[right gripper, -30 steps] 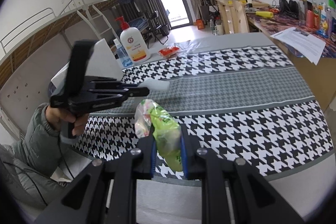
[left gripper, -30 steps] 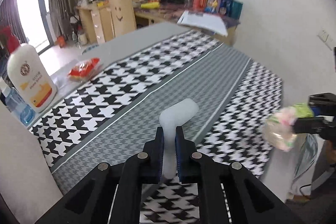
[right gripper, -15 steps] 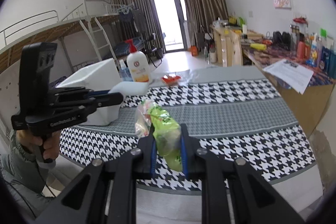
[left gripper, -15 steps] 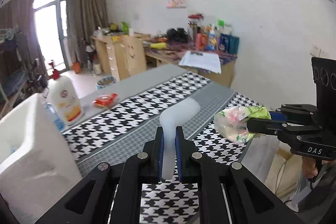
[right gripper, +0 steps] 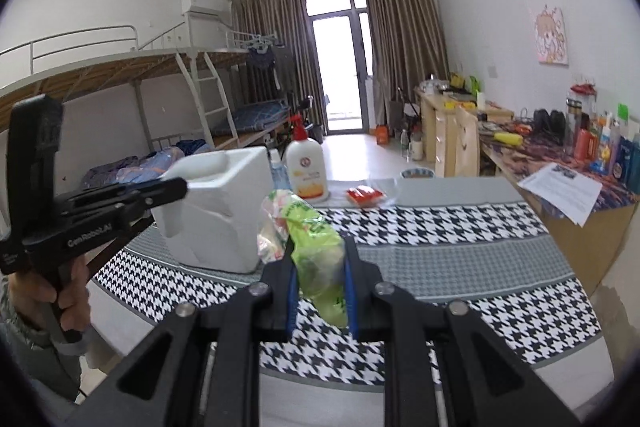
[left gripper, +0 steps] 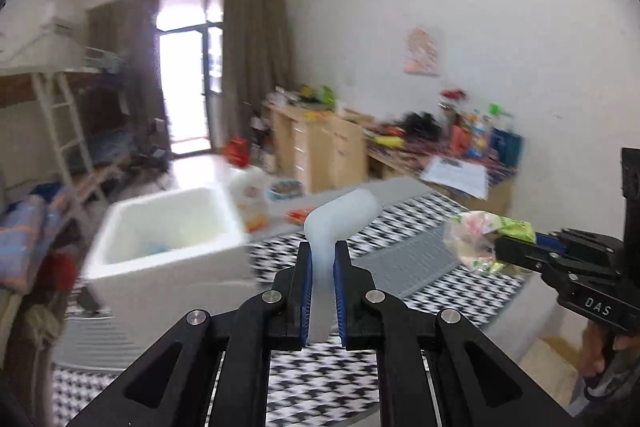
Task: Organize soft objects
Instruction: 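Carry the foam roll and clear bag with both tools toward the foam box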
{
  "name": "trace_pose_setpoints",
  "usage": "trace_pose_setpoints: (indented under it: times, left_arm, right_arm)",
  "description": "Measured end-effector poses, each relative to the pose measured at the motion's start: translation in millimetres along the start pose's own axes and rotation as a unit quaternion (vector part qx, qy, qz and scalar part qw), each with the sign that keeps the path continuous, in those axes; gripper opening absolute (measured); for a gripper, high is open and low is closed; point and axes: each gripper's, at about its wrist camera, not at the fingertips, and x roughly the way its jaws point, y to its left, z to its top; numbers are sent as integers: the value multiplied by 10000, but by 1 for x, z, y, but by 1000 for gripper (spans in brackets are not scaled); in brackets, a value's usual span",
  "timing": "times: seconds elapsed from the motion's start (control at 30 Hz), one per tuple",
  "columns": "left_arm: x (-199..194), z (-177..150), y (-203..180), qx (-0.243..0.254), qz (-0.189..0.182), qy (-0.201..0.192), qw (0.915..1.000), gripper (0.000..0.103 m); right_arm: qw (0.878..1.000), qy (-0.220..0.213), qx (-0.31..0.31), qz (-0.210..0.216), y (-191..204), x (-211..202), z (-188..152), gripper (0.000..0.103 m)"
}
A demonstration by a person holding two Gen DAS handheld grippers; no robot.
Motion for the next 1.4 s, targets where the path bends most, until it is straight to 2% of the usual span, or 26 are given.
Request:
trace_pose_setpoints:
  times: [0.2,0.43,0.7,1.1,1.4]
  left_arm:
    - [-39,-9,28,-233,650,-254,9973,11]
    - [-62,-23,55,-519,1007,-378,9928,11]
    - [-73,-33,81,-729,1360,-431,9871,11]
    - [-67,-42,101,-800,1378,-377,9865,11]
    - [-50,-34,109,-758,1284,-295,9884,11]
  right_arm:
    - [9993,-75,-295,228,33,12,3,23]
    - [9953,35,-617,742,73,27,6,23]
    - [9902,119,-886,1072,106,34,6,23]
    - [9875,272,-1056,1134,128,57,11,23]
    - [9893,308,-1116,892,131,75,30,23]
